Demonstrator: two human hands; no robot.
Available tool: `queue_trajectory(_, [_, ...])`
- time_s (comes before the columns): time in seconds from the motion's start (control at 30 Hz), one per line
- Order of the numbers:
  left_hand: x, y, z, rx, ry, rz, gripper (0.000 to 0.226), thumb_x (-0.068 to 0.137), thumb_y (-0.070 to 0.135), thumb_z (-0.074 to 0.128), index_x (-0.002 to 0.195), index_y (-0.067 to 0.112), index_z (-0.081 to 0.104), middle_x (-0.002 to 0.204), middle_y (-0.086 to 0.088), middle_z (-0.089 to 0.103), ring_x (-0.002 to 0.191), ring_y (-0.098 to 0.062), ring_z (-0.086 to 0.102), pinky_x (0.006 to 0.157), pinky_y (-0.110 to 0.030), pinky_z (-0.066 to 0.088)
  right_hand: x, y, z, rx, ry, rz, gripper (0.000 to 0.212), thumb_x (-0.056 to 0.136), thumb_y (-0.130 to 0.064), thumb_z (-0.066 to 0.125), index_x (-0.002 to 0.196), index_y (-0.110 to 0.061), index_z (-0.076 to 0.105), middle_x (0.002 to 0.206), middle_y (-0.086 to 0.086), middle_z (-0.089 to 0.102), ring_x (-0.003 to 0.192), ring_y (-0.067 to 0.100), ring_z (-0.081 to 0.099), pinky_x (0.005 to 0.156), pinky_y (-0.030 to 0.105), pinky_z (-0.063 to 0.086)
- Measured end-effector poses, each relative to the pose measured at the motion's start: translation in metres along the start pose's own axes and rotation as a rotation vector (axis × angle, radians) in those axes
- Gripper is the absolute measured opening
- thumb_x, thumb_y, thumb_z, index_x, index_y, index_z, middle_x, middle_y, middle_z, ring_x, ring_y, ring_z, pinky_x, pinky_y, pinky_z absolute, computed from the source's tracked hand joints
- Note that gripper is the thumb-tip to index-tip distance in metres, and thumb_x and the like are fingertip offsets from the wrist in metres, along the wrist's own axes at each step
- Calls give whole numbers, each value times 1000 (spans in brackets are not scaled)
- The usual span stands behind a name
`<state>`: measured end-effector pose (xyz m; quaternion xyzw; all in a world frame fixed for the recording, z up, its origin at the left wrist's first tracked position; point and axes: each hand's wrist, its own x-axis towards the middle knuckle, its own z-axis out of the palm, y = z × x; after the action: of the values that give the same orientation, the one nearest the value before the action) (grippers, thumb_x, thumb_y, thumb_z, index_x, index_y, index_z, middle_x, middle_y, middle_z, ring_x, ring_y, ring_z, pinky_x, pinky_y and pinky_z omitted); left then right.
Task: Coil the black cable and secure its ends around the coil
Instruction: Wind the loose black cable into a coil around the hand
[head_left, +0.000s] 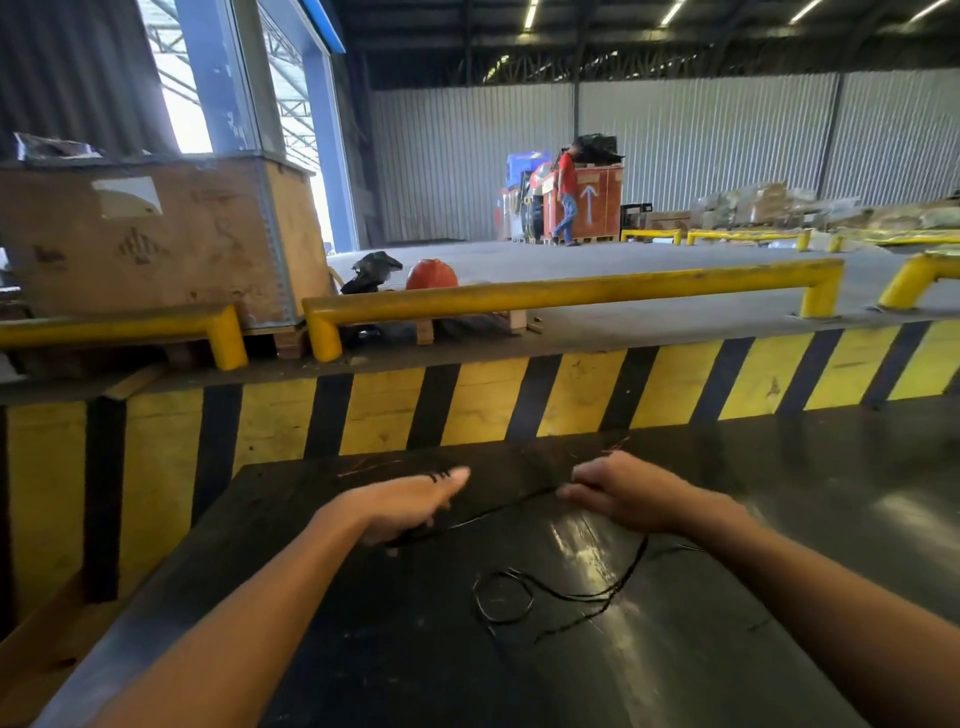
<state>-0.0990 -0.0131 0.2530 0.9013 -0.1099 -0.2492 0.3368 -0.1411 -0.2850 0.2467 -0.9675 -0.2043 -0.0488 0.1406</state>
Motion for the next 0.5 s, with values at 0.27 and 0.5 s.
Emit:
queue_trajectory(0.27, [-29,69,24,-882,-617,575,53,89,61,31,133,38,51,137,-9,56,126,-35,51,85,-58,52,19,-17,3,31,189,-12,18,96,-27,47,103,-17,60,101,7,68,91,21,65,78,37,53])
queue_trajectory(0.5, [-14,67,-9,-952,232,611,50,98,53,22,145,38,29,157,-5,25,143,-28,24,103,-69,25,-1,-46,72,248,-40,26,34,97,-42,38,82,-16,53,73,1,57,66,16,56,65,36,45])
